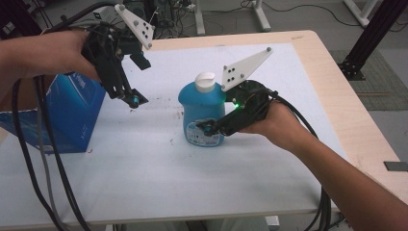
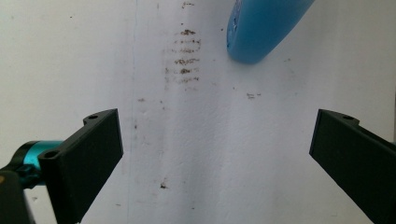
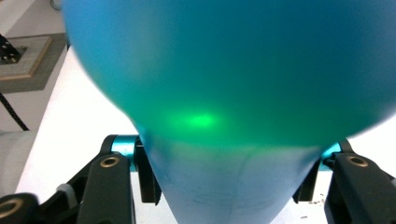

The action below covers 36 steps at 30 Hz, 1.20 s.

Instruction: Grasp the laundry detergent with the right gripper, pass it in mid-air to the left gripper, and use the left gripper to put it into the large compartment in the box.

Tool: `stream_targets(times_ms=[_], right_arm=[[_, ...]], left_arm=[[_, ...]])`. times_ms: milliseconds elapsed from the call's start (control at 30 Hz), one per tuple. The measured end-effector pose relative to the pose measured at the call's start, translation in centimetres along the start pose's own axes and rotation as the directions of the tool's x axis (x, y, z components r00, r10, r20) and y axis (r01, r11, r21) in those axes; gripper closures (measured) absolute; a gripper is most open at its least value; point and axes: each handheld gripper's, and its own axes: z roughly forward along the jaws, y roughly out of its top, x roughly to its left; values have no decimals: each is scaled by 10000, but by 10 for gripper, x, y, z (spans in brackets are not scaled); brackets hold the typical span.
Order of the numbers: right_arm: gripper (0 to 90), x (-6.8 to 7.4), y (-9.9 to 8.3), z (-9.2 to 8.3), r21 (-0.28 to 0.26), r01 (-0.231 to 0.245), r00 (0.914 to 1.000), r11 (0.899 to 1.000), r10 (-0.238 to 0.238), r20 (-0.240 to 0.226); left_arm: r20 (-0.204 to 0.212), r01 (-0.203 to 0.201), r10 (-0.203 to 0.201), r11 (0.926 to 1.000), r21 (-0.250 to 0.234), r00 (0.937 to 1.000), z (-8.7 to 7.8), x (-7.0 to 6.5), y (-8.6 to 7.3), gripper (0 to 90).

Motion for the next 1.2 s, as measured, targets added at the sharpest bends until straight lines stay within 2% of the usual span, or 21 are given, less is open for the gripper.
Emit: stream_targets(times_ms=[333,667,867,1033,1200], right_arm=[[450,1,-1,0,-152,190,9998,9997,-189,88],[471,3,1,-1,-54,404,9991,9992,-403,141],[472,3,7,-4,13,435,9990,9991,-435,110],[471,0,17,-13,-183,375,9992,9991,-373,134],[471,-3,29,-18,-58,448,9990,9990,-448,17]], left_arm=[[17,12,-12,10000,-8,10000,1,0,0,27],[102,57,-56,9999,-129,9999,-4,-4,2,27],[107,380,-378,9991,-183,9992,-10,-10,8,26],[77,224,-222,9996,-183,9997,-18,-16,14,26],[86,-18,19,10000,-86,10000,-27,-25,24,27]])
